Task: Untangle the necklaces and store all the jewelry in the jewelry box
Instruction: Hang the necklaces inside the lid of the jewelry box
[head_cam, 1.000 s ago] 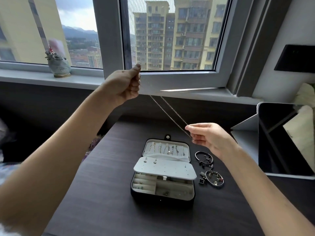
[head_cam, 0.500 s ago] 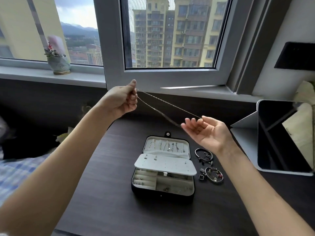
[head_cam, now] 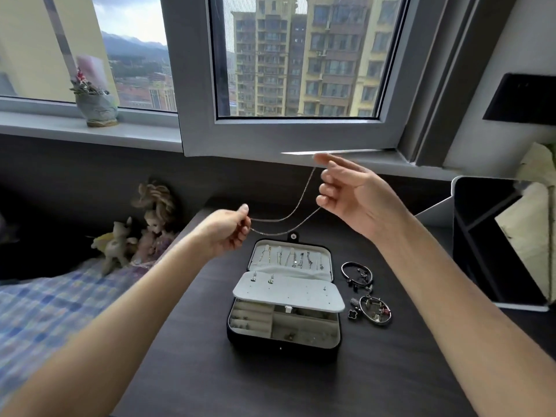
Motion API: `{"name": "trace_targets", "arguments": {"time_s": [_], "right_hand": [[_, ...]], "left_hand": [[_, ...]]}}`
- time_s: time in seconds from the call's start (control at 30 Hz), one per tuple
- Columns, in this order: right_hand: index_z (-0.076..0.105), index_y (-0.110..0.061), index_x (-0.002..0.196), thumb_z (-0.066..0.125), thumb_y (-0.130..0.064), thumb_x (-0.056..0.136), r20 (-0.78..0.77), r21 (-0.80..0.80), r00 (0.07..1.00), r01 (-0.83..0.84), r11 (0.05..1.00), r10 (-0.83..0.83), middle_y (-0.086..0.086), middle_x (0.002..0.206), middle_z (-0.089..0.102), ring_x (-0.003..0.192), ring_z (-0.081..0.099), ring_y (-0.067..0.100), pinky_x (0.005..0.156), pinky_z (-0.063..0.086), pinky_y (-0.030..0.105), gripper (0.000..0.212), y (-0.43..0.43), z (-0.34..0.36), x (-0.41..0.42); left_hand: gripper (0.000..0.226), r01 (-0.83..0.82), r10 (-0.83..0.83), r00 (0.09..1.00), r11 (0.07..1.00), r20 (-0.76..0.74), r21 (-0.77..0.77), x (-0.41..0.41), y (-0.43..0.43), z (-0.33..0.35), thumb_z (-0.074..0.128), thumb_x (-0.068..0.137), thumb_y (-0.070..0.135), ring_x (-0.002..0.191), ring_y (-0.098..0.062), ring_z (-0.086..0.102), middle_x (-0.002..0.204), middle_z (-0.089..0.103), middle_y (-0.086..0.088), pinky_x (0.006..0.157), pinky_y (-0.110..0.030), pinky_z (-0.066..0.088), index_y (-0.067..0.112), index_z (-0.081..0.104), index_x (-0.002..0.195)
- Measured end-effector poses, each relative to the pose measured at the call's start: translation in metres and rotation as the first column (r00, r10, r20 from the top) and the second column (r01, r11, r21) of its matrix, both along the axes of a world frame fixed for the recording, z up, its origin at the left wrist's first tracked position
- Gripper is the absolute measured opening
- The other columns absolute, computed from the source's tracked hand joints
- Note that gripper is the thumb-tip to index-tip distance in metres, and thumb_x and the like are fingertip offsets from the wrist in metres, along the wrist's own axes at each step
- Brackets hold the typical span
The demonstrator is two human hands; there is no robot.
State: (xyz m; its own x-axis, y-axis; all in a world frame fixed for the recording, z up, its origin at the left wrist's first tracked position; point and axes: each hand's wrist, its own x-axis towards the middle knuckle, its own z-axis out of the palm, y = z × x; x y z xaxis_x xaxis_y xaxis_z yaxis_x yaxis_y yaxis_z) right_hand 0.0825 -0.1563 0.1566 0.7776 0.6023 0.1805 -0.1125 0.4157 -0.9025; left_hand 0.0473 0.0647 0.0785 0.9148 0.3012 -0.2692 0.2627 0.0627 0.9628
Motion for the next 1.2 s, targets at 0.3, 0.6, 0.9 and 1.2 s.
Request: {"name": "trace_targets", "arguments": {"time_s": [0.3,0.6,0.9,1.2], "right_hand": [[0.068,-0.013,0.104,0.053,-0.016,0.096,0.421,-0.459,0.907,0.211,0.863,0.002,0.001,0.058,0.052,0.049,0.045,0.011,0.049,0.043,0.023,0.017,0.045,0.042,-0.004],[0.066,-0.011,0.103,0.049,-0.017,0.098,0.486,-0.529,0.873,0.258,0.809,0.038,-0.002,0.057,0.05,0.05,0.042,0.008,0.047,0.035,0.019,0.019,0.053,0.058,0.007],[0.066,-0.005,0.101,0.049,-0.016,0.098,0.477,-0.554,0.878,0.26,0.791,0.046,0.0,0.057,0.048,0.048,0.038,0.008,0.046,0.029,0.019,0.02,0.04,0.051,0.015],[0.066,-0.007,0.1,0.048,-0.015,0.098,0.497,-0.446,0.868,0.271,0.853,-0.016,-0.003,0.054,0.049,0.047,0.04,0.008,0.049,0.032,0.021,0.02,0.047,0.054,0.012]], "left_hand": [[0.044,0.087,-0.065,0.995,0.936,-0.074,0.341,0.002,-0.016,-0.018,0.035,0.102,0.036,0.058,-0.011,0.059,0.077,0.069,-0.004,0.054,-0.019,0.041,0.006,0.065,0.091],[0.025,0.044,-0.162,0.985,0.566,0.059,0.823,0.006,-0.016,-0.039,0.044,0.094,0.014,0.096,-0.016,0.058,0.1,0.065,0.003,0.084,-0.029,0.044,0.014,0.068,0.099],[0.024,0.212,-0.285,0.948,0.226,-0.144,0.951,-0.001,-0.028,-0.054,0.045,0.094,0.026,0.11,-0.024,0.045,0.111,0.06,0.002,0.09,-0.035,0.03,0.021,0.064,0.107],[0.005,-0.147,-0.287,0.9,0.511,0.329,0.847,-0.021,-0.031,-0.073,0.055,0.076,0.015,0.09,-0.017,0.038,0.084,0.045,0.008,0.078,-0.022,0.029,0.019,0.058,0.076]]}}
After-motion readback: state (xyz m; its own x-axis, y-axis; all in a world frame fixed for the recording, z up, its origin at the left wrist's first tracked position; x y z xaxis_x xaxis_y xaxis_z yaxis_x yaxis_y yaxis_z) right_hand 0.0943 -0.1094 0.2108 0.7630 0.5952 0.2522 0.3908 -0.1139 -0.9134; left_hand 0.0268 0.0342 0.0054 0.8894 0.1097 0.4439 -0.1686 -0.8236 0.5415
